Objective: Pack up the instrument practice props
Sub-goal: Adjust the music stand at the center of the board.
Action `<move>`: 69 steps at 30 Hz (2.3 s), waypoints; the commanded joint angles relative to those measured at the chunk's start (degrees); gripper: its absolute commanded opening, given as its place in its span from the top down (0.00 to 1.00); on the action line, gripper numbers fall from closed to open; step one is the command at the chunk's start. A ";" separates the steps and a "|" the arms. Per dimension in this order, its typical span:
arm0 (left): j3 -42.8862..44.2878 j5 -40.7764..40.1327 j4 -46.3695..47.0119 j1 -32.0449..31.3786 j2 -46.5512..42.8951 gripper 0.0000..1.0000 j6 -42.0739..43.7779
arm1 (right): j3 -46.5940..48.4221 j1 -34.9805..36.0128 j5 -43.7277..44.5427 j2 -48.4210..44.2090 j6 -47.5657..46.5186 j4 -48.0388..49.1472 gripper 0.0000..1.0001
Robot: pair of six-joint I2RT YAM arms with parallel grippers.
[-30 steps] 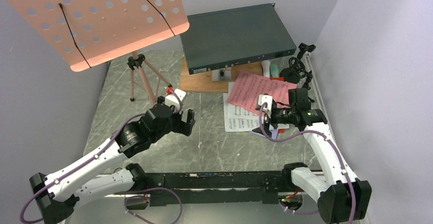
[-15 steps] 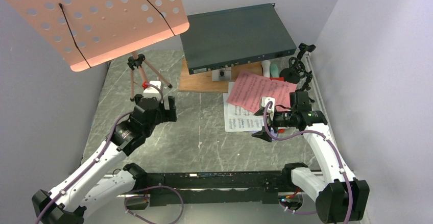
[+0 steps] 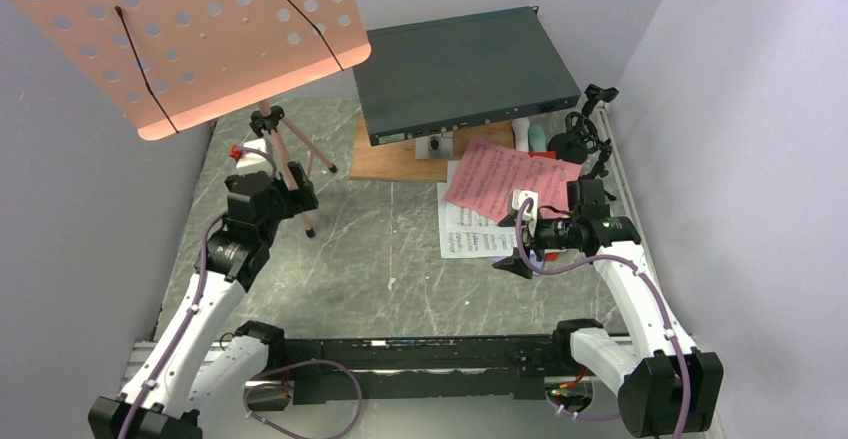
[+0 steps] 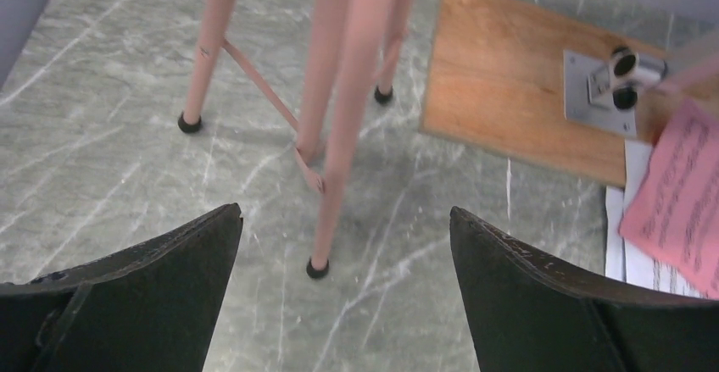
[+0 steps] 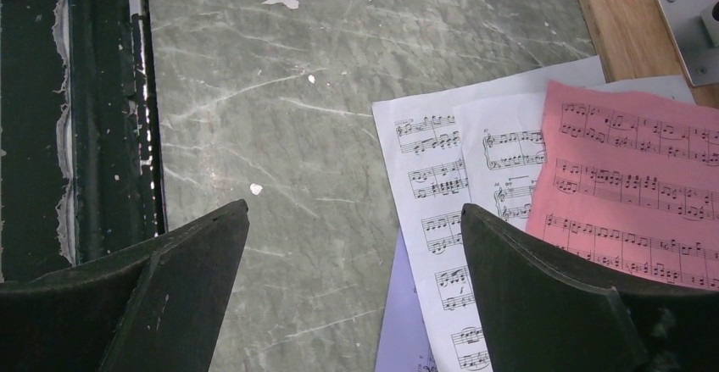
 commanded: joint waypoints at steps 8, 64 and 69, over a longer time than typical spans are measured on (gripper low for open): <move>-4.50 14.42 23.96 12.35 8.88 0.18 2.50 | 0.02 -0.23 -2.54 -0.13 -1.33 -0.32 0.01; 4.57 43.91 -2.01 14.16 10.17 0.82 8.78 | 0.17 -0.18 -2.81 -0.04 -2.14 -1.20 0.00; 4.53 43.96 -3.89 14.16 9.33 0.70 9.20 | 0.17 -0.21 -2.81 0.13 -2.14 -1.20 0.00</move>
